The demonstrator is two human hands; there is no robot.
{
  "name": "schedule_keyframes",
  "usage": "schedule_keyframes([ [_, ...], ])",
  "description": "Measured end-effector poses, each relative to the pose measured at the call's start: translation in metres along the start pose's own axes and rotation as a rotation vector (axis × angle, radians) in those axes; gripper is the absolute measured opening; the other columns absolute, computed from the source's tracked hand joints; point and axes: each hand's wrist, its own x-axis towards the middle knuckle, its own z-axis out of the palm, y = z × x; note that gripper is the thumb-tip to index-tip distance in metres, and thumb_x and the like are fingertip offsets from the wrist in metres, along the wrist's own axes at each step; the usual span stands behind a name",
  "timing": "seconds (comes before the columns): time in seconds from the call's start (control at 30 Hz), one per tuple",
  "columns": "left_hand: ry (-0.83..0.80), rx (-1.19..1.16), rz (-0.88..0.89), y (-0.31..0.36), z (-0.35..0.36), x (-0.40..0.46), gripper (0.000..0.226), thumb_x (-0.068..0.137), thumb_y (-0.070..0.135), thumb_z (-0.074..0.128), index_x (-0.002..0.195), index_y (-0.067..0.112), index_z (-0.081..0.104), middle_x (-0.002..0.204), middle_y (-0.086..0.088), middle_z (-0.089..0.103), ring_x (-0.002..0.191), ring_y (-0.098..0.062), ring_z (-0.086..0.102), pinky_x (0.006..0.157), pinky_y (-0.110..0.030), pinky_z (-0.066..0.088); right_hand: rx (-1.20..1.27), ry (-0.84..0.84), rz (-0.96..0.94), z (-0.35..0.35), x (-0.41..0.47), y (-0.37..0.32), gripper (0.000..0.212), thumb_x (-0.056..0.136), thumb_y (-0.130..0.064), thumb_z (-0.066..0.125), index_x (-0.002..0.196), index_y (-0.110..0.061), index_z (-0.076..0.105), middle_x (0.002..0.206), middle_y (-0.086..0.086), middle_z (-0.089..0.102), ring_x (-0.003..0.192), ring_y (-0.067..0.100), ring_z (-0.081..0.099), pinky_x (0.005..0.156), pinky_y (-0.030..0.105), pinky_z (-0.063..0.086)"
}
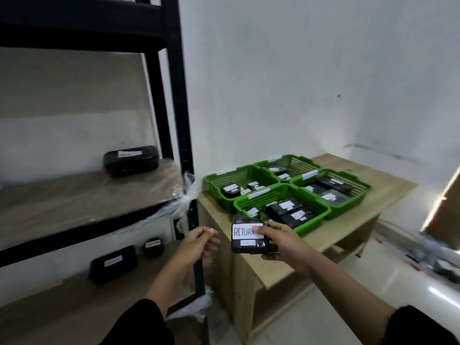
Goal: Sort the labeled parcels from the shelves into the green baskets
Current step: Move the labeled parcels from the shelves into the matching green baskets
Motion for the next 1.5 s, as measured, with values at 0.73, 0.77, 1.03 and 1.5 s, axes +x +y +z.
schedule_keyframes([
  [0.73,0.127,0.009,-0.043,0.009,0.143,0.282,0.011,0.096,0.013,0.048,0.090,0.010,0.057,0.080,-0.008,0.063,0.063,-0.015,0.056,0.053,-0.021,0.040,-0.133,0.096,0.038,-0.213,0.202,-0.006,0.027,0.080,-0.029,0.073,0.100,-0.013,0.064,0.082,0.001,0.064,0.066,0.014,0.058,0.058,0.024,0.045],
  [0.77,0.175,0.010,-0.042,0.007,0.145,0.300,0.011,0.095,0.013,0.049,0.090,0.011,0.058,0.086,-0.012,0.064,0.067,-0.018,0.056,0.057,-0.025,0.041,-0.149,0.088,0.037,-0.220,0.216,-0.011,0.031,0.079,-0.030,0.074,0.101,-0.010,0.064,0.082,0.002,0.064,0.066,0.015,0.057,0.057,0.025,0.044],
  [1.03,0.804,0.510,0.045,-0.012,0.151,0.380,0.028,0.082,0.015,0.063,0.106,0.003,0.054,0.112,-0.025,0.054,0.108,-0.039,0.046,0.093,-0.042,0.032,-0.112,0.020,0.073,-0.254,0.307,-0.010,0.033,0.080,-0.023,0.074,0.104,-0.004,0.063,0.089,0.006,0.068,0.075,0.017,0.062,0.062,0.023,0.049],
  [1.5,0.825,0.809,-0.121,-0.064,0.117,0.440,0.052,0.090,0.042,0.044,0.127,0.005,0.049,0.138,-0.018,0.039,0.117,-0.039,0.050,0.095,-0.046,0.044,-0.202,-0.413,0.231,-0.235,0.538,-0.024,0.015,0.080,-0.025,0.074,0.075,-0.015,0.064,0.065,-0.005,0.061,0.065,0.010,0.058,0.066,0.028,0.050],
])
